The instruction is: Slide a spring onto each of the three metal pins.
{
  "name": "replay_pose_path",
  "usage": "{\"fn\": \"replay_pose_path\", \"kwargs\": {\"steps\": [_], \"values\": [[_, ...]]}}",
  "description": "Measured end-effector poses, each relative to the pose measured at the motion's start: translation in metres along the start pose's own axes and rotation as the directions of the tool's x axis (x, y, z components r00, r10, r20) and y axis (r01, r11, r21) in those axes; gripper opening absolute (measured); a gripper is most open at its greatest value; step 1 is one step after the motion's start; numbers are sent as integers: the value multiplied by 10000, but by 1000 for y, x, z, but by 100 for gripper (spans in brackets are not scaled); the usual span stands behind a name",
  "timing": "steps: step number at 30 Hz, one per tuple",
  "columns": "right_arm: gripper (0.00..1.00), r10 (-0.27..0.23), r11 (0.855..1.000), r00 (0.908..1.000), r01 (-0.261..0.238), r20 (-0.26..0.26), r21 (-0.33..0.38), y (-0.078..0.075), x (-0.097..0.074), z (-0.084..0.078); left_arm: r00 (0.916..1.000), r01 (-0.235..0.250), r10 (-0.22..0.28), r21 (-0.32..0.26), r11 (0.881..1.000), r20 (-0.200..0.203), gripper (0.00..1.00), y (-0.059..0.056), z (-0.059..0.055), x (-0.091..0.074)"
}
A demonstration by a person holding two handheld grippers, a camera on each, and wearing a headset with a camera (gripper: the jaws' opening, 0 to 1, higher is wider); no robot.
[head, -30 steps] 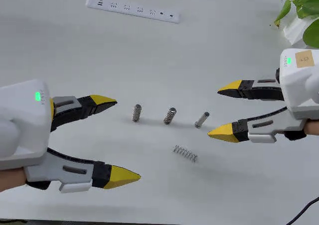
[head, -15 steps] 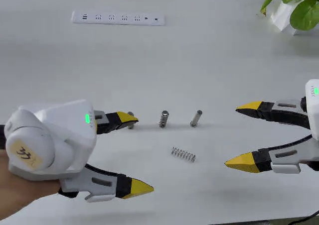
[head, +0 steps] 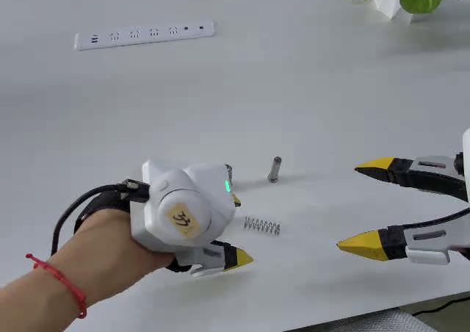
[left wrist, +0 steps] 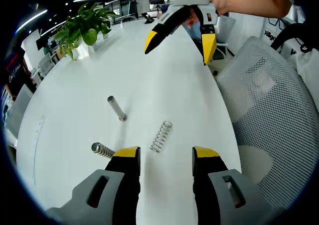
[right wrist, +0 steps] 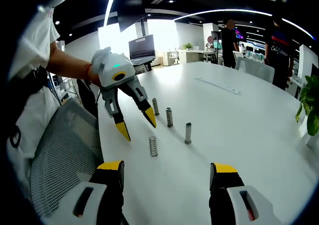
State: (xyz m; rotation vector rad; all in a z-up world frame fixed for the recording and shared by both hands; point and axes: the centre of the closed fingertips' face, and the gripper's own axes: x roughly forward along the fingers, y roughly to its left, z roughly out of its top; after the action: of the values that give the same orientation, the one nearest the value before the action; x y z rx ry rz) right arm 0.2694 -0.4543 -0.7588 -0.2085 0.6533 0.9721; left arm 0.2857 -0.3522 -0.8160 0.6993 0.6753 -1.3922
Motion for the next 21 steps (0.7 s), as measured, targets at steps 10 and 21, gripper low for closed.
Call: {"fn": "replay_pose_path", "kwargs": {"steps": [10,21], "values": [[67,-305,9989,9992,296,241,359,-2,-4,-6,9991,-98,90,-169,9998,-419,21,6,-10,18],[66,-409,9981,9986,394,323,465,-2,-3,-9,9967,-81,69,-144,9999,-814,13,3,-17,24]]}}
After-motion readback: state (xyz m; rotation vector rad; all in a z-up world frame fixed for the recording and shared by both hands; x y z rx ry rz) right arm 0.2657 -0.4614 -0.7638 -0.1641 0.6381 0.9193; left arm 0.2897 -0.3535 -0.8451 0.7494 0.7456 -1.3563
